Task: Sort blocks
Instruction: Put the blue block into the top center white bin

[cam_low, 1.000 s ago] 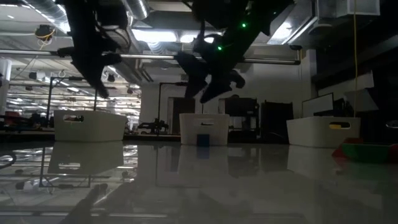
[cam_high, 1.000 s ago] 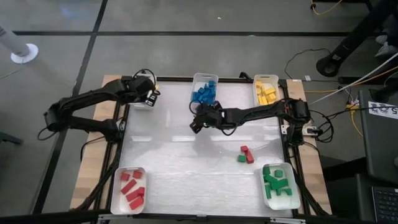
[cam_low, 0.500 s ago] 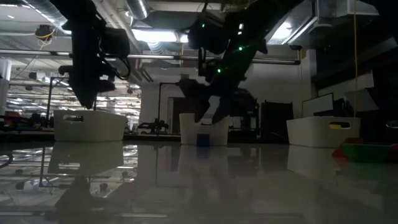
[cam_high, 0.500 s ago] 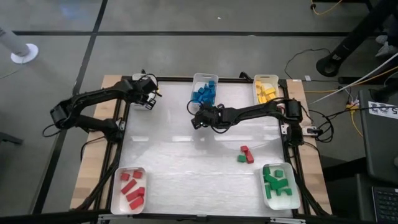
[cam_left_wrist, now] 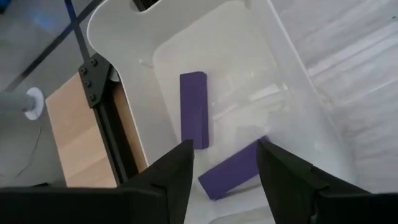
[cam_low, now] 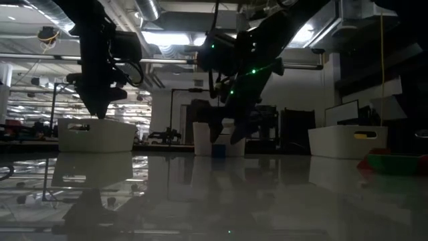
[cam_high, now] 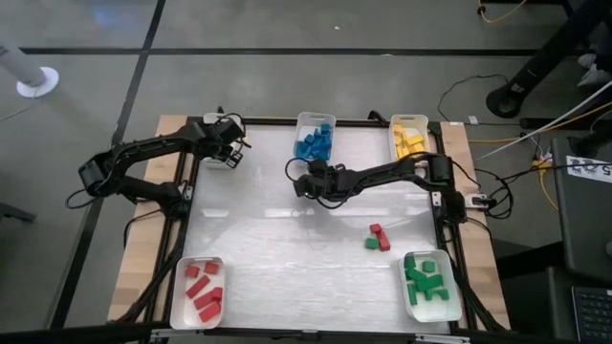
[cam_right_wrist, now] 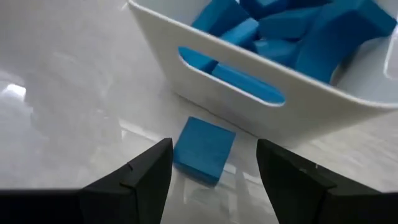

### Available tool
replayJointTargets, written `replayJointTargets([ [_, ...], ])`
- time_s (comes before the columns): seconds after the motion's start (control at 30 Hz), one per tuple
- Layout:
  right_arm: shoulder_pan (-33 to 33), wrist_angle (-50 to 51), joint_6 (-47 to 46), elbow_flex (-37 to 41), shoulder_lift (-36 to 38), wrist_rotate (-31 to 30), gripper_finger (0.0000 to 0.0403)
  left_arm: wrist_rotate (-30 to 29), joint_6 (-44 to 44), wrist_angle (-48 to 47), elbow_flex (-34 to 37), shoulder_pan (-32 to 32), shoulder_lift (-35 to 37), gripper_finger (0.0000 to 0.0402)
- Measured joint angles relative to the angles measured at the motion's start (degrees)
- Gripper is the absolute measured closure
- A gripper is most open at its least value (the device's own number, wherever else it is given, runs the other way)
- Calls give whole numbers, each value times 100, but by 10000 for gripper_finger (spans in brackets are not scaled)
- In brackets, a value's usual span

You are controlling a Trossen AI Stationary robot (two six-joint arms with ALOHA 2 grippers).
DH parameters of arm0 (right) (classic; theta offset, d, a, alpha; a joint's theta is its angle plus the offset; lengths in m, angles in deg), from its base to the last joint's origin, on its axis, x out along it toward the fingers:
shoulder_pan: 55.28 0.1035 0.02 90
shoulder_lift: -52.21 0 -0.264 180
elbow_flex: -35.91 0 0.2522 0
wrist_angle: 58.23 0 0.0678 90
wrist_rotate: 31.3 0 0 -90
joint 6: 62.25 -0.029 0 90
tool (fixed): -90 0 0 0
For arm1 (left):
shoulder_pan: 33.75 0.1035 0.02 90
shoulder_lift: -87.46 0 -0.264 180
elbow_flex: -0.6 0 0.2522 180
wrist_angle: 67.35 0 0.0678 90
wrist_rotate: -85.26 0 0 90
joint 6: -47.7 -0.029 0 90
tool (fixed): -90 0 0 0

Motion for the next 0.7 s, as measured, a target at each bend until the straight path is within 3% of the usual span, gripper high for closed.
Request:
replayJointTargets([
  [0.3,-44,-561,-208,-1,-326,302,171,261,8,-4,0,-1,-7,237],
  [0.7,-76,-568,-408,-4,-516,-110,185,439,-52,-13,-4,-63,18,237],
])
